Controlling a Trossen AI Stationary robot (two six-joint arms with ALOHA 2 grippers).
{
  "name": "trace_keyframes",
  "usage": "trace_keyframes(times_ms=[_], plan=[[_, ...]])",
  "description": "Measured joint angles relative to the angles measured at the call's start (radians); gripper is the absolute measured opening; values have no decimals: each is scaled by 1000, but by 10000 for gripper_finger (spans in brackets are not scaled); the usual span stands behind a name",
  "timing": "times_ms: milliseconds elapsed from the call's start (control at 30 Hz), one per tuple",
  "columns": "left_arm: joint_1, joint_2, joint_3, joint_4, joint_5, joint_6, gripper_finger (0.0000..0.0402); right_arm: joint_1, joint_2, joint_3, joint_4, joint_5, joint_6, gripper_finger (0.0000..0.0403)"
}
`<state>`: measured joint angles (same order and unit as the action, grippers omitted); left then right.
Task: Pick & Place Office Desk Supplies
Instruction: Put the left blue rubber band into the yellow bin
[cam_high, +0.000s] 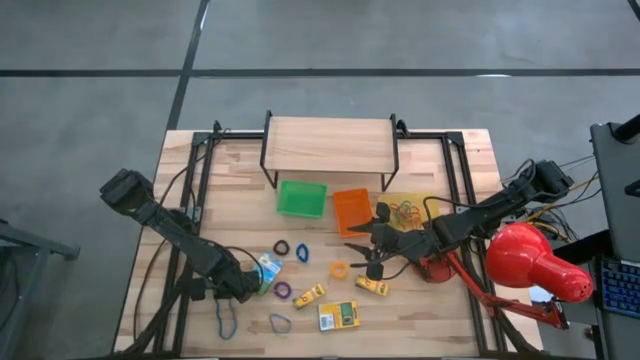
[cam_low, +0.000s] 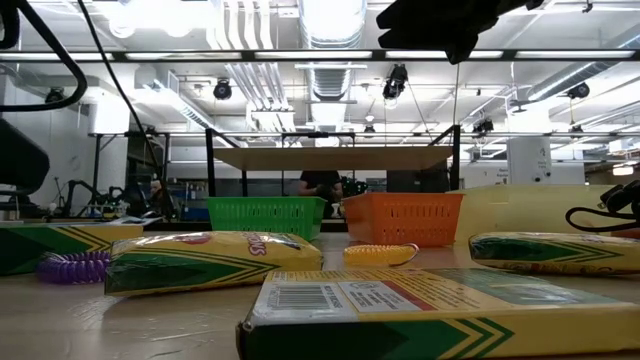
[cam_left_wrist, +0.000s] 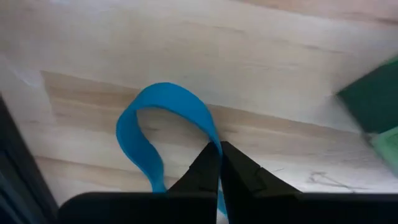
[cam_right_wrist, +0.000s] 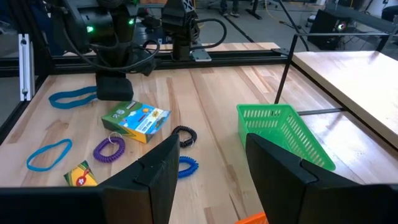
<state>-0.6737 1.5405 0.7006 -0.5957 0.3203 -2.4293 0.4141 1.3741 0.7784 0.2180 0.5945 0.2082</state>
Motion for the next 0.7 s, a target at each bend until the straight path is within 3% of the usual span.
trace_keyframes(times_ms=[300, 500, 700], plan=[[-1, -102, -2, -10, 7, -7, 7, 0, 0, 0, 0, 0, 0, 183], [-1, -186, -1, -14, -86, -5, 9, 0, 0, 0, 0, 0, 0, 183], [-1, -249, 19, -35, -229, 95, 8, 0, 0, 0, 0, 0, 0, 183]])
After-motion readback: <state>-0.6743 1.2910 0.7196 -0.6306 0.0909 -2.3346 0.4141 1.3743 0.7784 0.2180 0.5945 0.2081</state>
